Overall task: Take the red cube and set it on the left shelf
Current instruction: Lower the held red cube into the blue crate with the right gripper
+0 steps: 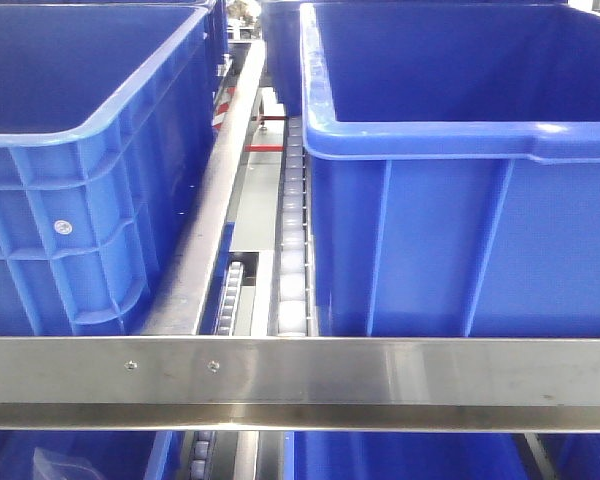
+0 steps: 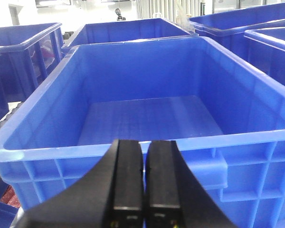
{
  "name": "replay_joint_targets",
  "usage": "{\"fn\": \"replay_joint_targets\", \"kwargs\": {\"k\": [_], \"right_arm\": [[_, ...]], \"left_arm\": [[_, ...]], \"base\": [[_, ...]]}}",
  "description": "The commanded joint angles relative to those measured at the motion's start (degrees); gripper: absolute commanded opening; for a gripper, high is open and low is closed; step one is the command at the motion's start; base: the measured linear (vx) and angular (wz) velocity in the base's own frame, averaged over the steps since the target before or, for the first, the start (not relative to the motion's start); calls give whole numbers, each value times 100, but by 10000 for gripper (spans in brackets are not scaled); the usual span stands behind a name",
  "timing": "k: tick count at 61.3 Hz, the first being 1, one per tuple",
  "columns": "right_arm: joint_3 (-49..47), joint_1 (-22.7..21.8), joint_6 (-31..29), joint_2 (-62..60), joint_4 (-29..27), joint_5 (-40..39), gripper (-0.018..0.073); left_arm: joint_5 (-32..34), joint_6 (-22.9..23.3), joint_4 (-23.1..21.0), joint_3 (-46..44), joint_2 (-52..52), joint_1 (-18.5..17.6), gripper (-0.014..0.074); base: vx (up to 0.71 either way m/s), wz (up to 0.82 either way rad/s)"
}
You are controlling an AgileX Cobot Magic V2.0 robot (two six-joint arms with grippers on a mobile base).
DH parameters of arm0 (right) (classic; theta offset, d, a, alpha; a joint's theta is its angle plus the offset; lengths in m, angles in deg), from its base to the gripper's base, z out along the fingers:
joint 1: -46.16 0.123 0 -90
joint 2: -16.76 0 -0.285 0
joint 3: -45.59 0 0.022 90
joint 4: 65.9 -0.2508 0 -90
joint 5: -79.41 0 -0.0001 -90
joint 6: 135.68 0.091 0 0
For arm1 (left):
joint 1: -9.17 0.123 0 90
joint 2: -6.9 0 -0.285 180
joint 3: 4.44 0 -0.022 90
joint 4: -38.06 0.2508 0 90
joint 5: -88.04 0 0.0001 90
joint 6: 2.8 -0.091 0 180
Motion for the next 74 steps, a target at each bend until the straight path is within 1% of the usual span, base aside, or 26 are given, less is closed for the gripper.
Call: {"fn": "replay_joint_targets", "kwargs": {"k": [1,46,53,60,65,74], "right_arm": [[-169,-24,-50,66,41,-493,53],[-169,-24,-50,66,41,-504,53],[-169,-24,-50,66,41,-325,53],[-169,14,-50,112,41,-535,53],[-227,14,-50,428,41,-767,53],[-717,14,-50,1551,41,-1021,53]], "left_arm": [[480,-8,-32,126,-46,-21,106],[480,-8,-32,126,-46,-21,106],[480,-8,-32,126,-46,-21,106],[480,-8,-32,126,-46,-21,106],[480,-8,-32,126,-46,-21,106],[480,-8,-32,126,-46,-21,106]], "base": [[0,0],[0,0],[0,0],[0,0],[0,0],[0,0]]}}
